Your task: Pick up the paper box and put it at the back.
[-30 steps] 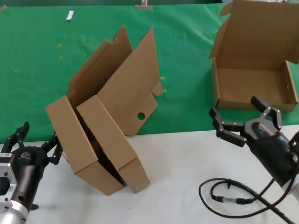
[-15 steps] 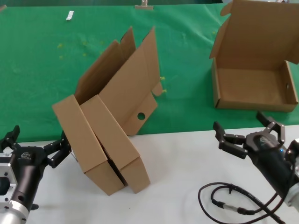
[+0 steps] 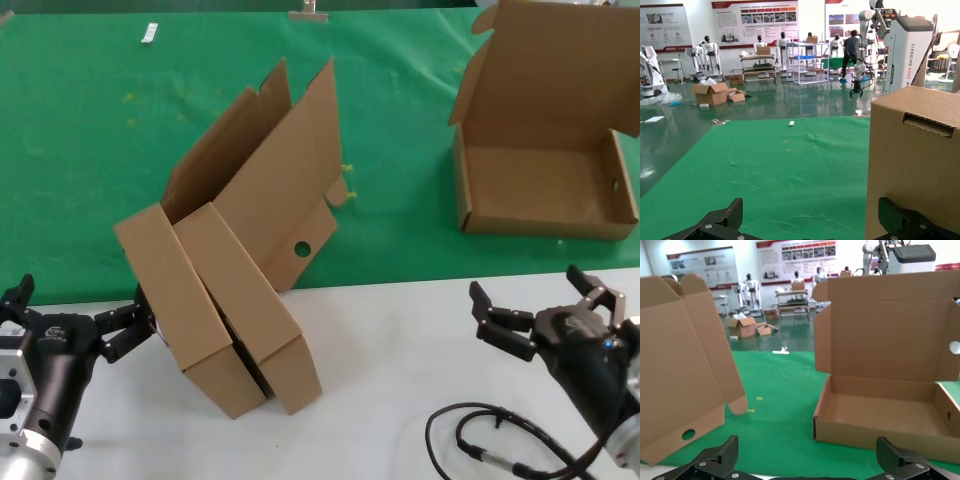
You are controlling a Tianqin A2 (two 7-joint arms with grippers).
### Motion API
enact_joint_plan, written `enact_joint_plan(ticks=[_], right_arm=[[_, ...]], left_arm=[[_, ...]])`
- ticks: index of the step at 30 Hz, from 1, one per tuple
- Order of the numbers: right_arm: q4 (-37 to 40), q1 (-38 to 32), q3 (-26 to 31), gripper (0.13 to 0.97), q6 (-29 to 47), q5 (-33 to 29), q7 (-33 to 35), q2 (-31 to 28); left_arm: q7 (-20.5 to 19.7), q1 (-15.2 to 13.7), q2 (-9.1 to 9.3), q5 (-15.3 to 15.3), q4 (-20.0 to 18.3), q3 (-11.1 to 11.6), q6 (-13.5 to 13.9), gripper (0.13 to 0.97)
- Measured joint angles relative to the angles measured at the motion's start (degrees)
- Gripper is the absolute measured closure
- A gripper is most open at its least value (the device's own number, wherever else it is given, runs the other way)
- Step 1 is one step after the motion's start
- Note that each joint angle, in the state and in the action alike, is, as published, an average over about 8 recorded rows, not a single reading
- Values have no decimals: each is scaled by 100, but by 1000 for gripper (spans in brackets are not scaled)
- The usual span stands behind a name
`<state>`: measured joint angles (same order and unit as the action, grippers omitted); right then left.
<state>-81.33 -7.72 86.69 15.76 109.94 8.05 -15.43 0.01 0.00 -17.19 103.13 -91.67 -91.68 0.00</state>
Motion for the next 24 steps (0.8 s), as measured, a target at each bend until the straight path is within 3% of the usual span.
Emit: enact_joint_plan(ticks=[7,17,24], right_arm=[[-363,271,175,129,-550,-238,-281,-62],[-835,623,402,129,-1272,-549,-650,-142],[-902,672,434,129,-1374,-593,-703,-153]], left_arm=[[-1,0,0,1,0,0,0,140],[-1,0,0,1,0,0,0,132],[-1,0,0,1,0,0,0,132]])
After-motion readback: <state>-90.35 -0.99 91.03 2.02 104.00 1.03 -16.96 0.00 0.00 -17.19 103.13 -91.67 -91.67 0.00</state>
